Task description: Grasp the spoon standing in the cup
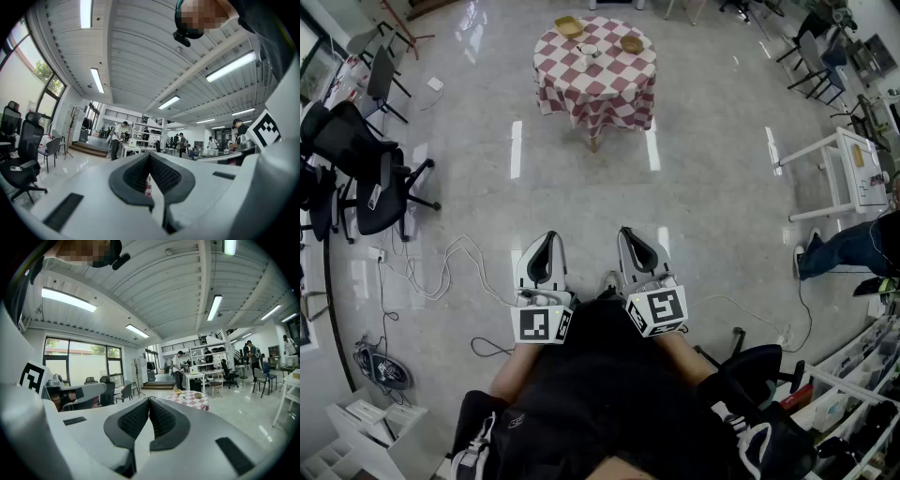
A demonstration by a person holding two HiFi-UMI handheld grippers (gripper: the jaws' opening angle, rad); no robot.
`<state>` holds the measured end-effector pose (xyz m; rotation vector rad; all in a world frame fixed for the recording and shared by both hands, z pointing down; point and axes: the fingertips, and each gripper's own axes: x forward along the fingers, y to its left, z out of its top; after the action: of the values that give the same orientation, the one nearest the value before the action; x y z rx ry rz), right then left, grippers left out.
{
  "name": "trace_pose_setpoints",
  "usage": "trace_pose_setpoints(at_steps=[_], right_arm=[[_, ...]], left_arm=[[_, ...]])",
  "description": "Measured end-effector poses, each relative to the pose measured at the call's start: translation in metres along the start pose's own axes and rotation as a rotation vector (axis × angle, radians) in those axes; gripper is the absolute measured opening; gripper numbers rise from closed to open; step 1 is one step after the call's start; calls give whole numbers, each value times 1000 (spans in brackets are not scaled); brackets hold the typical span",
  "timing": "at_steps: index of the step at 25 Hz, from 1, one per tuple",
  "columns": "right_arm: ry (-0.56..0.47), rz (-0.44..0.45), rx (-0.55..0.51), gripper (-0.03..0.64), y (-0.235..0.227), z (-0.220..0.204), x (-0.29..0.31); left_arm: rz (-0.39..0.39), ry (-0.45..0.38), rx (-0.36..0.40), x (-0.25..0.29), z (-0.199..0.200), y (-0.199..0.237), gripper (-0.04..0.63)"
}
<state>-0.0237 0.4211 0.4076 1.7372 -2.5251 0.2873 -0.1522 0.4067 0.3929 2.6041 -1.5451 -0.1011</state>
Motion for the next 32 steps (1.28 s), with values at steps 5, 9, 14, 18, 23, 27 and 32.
trace_pose_setpoints(at_steps=[5,9,14,18,23,27,32], right_arm=[[0,7,-1,25,-2,1,2],[2,18,6,25,-6,-1,1],[-15,21,18,26,-18,3,-3],[-18,30,25,25,-35,1,-7],[-9,48,20,26,-64,-3,-12],[-7,66,12,26,-88,-7,-13],[0,74,37,26,-109,-9,-2]], left_arm=[[-6,-9,-28,3,1,-1,8],[0,0,-29,8,-1,-5,8],[-5,11,-37,15,-3,-18,8],[-9,34,-31,27,-12,-35,8],[0,41,-12,46,-17,-59,8],[44,45,-4,58,-21,-68,8],[75,70,-10,73,-25,-67,8]])
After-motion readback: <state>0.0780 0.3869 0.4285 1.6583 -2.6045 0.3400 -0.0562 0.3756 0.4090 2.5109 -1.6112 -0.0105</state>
